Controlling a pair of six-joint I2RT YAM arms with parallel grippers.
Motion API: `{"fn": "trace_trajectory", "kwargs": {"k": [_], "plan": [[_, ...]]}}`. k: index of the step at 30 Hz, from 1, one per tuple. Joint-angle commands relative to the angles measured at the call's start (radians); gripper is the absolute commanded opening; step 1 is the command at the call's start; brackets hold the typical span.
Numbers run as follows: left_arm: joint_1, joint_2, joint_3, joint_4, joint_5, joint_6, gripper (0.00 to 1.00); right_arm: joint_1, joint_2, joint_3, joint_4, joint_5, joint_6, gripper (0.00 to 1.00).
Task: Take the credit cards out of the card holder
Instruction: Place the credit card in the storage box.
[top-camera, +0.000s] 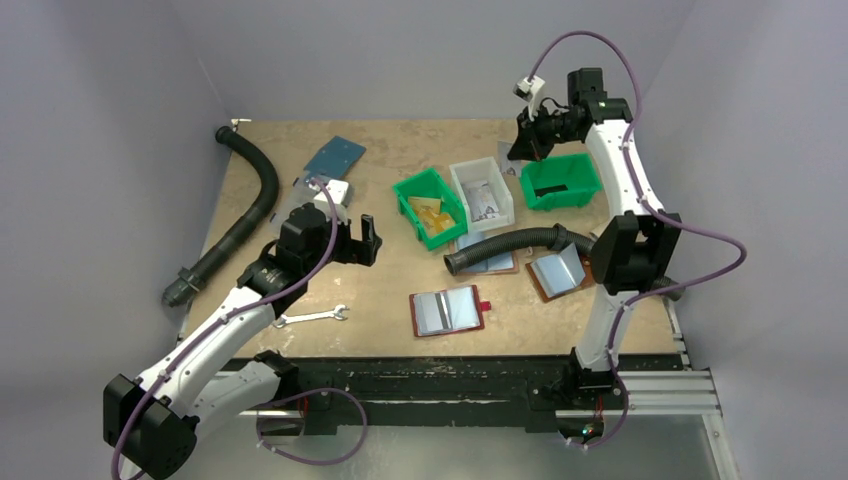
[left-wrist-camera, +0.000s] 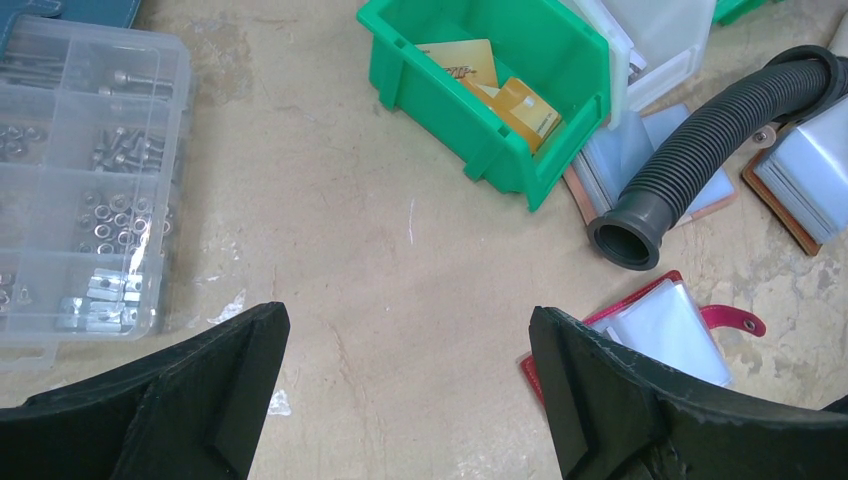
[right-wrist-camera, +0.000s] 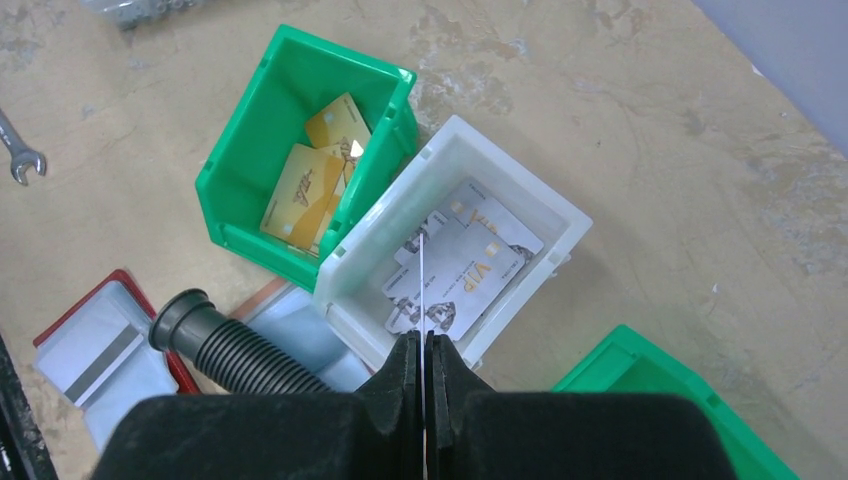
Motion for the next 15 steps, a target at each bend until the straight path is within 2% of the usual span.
{"fn": "trace_trajectory", "kwargs": {"k": [1, 15], "plan": [[0.002, -0.018, 0.001, 0.014, -0.014, 0.025, 0.99, -0.003, 0.01, 0.054, 0.01, 0.009, 0.017, 0.0], [0.003, -0.018, 0.0, 0.011, -0.016, 0.029, 0.99, 0.0, 0.08, 0.078, 0.02, 0.018, 0.038, 0.0]]}}
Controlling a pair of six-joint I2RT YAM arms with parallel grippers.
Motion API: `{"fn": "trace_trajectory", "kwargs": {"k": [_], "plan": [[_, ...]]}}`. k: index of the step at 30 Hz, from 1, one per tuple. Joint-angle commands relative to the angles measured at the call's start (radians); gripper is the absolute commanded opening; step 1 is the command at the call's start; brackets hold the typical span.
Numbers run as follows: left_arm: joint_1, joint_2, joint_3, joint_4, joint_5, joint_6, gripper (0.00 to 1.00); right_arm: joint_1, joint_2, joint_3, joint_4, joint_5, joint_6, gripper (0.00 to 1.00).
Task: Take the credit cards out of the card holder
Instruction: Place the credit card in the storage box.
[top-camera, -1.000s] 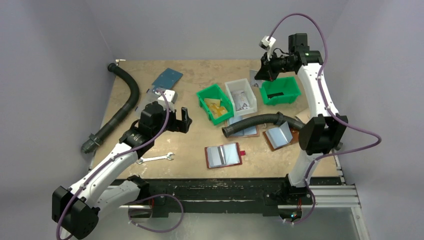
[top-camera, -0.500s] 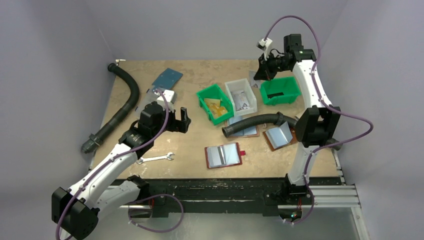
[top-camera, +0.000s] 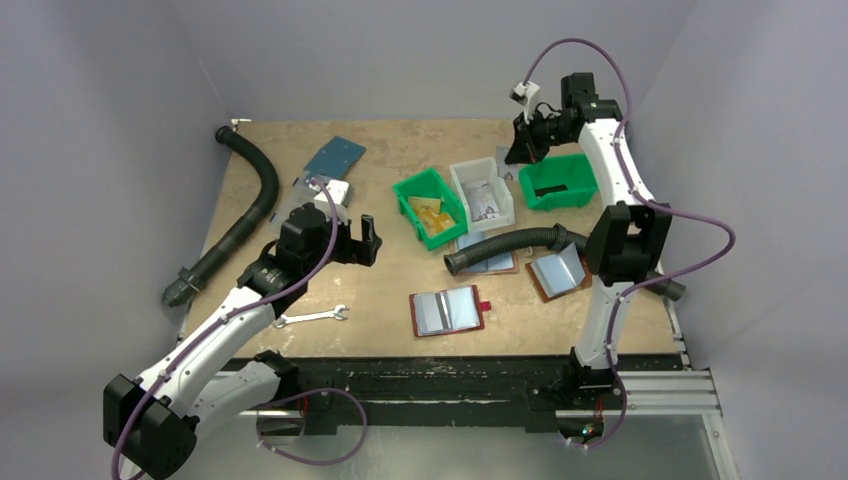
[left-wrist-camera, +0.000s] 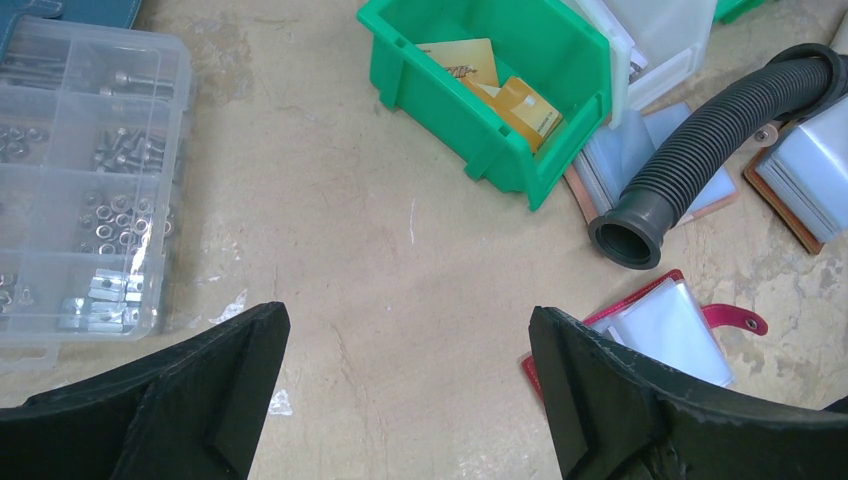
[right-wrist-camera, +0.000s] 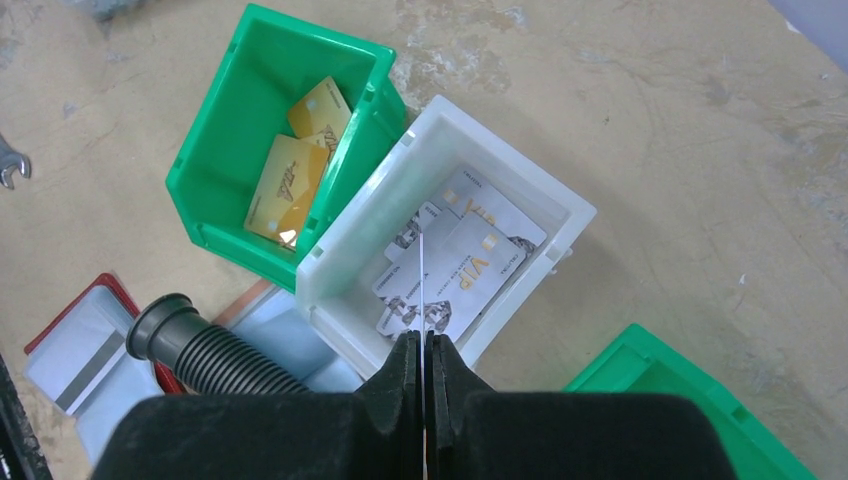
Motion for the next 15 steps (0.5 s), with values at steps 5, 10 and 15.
{"fn": "trace_trajectory", "kwargs": {"k": [5, 10, 15], "plan": [[0.003, -0.017, 0.001, 0.012, -0.016, 0.024, 0.99, 0.01, 0.025, 0.045, 0.019, 0.018, 0.028, 0.0], [0.004, -0.017, 0.0, 0.013, -0.014, 0.024, 0.99, 0.053, 0.055, 0.026, 0.014, 0.03, 0.027, 0.0], [0.004, -0.017, 0.0, 0.012, -0.014, 0.024, 0.99, 0.129, 0.105, 0.031, 0.027, 0.082, 0.037, 0.05]]}}
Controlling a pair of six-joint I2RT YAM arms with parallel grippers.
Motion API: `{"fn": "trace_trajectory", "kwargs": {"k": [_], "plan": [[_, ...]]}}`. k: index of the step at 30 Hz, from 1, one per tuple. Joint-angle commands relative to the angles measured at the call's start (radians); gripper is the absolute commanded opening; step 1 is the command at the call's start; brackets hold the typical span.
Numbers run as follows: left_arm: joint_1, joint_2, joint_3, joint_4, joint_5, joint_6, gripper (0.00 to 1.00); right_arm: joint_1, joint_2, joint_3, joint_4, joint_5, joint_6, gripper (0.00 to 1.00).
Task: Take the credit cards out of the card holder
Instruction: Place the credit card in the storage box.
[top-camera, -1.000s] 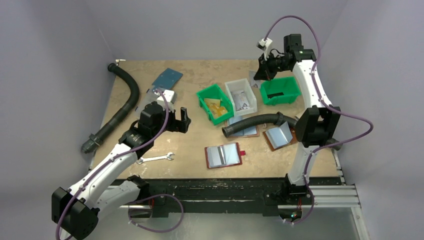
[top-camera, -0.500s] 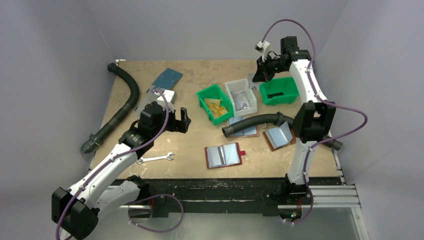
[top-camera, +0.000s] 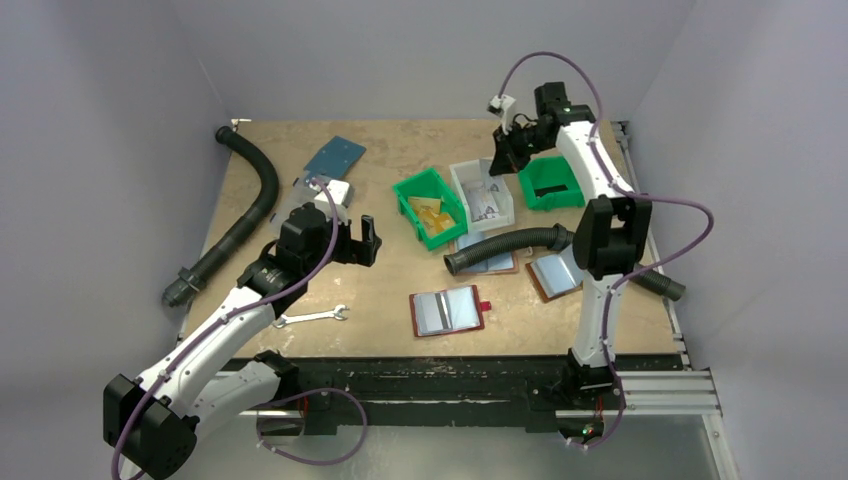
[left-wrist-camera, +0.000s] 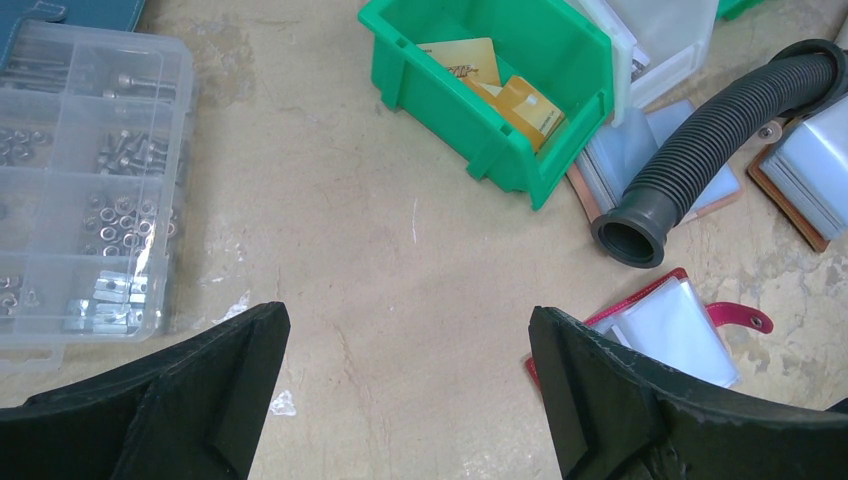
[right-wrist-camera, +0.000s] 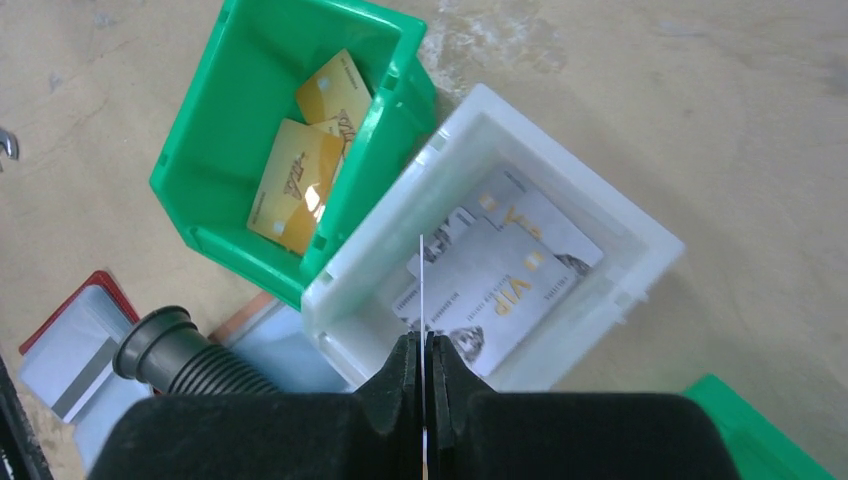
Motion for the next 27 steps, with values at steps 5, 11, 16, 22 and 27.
{"fn": "trace_trajectory", "kwargs": {"k": [5, 11, 16, 22, 27], "plan": [[0.006, -0.021, -0.001, 0.012, -0.016, 0.015, 0.99, 0.11, 0.068, 0.018, 0.083, 0.218, 0.105, 0.21], [0.012, -0.02, -0.001, 0.016, -0.007, 0.015, 0.99, 0.117, 0.006, 0.011, 0.097, 0.403, 0.117, 0.53], [0.033, -0.023, -0.006, 0.032, 0.034, 0.004, 0.99, 0.12, -0.131, -0.009, 0.124, 0.499, 0.108, 0.55], [0.072, -0.008, -0.011, 0.052, 0.123, -0.019, 0.99, 0.12, -0.302, -0.158, 0.131, 0.272, 0.061, 0.54], [0.082, 0.014, -0.011, 0.057, 0.176, -0.025, 0.99, 0.12, -0.459, -0.391, 0.198, 0.072, 0.045, 0.53]]}}
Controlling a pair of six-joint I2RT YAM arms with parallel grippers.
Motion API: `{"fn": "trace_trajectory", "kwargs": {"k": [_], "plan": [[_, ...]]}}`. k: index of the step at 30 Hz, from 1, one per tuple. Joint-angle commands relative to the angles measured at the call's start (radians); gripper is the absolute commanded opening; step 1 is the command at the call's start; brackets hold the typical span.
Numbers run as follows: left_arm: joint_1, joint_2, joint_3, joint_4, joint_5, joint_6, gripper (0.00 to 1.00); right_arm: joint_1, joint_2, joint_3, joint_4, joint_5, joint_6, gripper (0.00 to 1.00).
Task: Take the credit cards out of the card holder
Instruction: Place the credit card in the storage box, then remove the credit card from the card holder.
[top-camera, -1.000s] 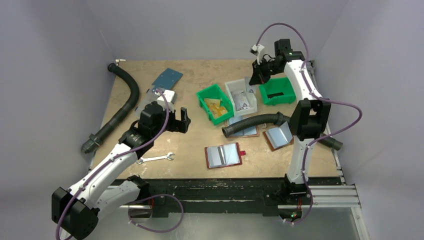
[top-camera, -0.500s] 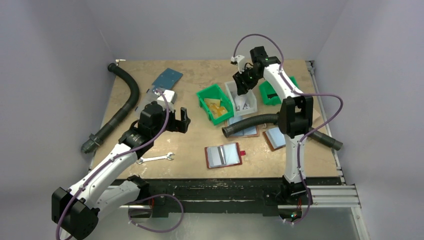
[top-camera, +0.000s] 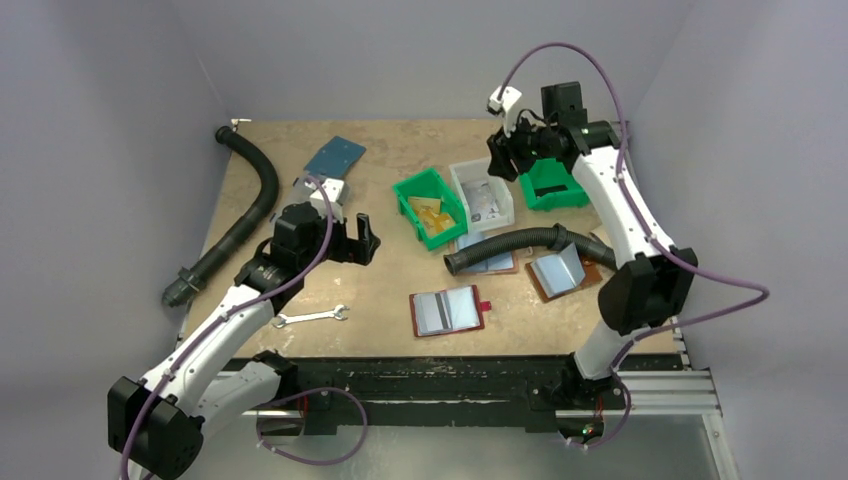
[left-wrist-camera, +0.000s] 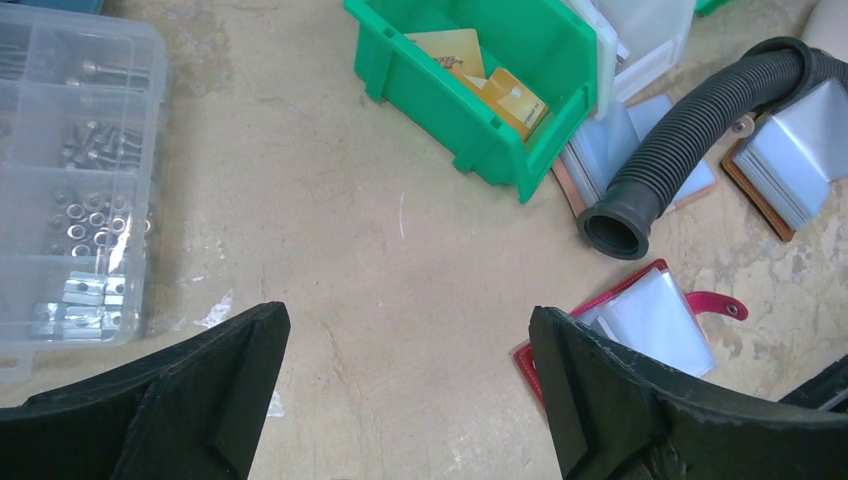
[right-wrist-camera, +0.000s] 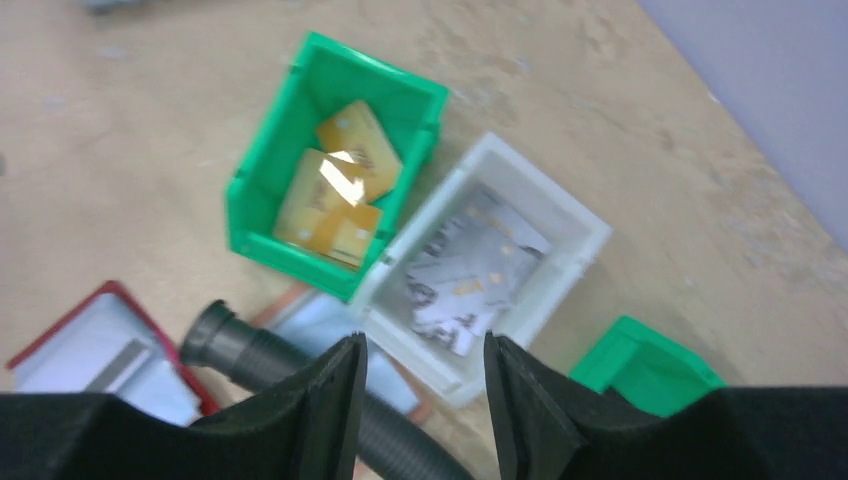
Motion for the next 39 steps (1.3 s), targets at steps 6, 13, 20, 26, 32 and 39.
{"fn": "trace_trajectory", "kwargs": {"k": [6, 13, 20, 26, 32, 39], "plan": [[0.019, 0.037, -0.007, 0.067, 0.145, -0.024, 0.98, -0.016, -0.288, -0.42, 0.197, -0.256, -0.01, 0.57], [0.024, 0.072, -0.02, 0.148, 0.301, -0.059, 0.89, -0.152, -0.52, -0.749, 0.438, -0.604, 0.099, 0.79], [0.024, 0.115, -0.122, 0.372, 0.448, -0.287, 0.88, -0.155, -0.644, -0.95, 0.587, -0.698, 0.145, 0.99], [0.01, 0.12, -0.225, 0.514, 0.504, -0.491, 0.87, -0.155, -0.679, -1.041, 0.663, -0.751, 0.179, 0.99], [-0.108, 0.071, -0.287, 0.506, 0.37, -0.545, 0.83, -0.144, -0.636, -1.094, 0.721, -0.77, 0.289, 0.89], [-0.239, 0.063, -0.36, 0.544, 0.241, -0.625, 0.75, 0.041, -0.538, -1.06, 0.648, -0.622, 0.225, 0.78]]}}
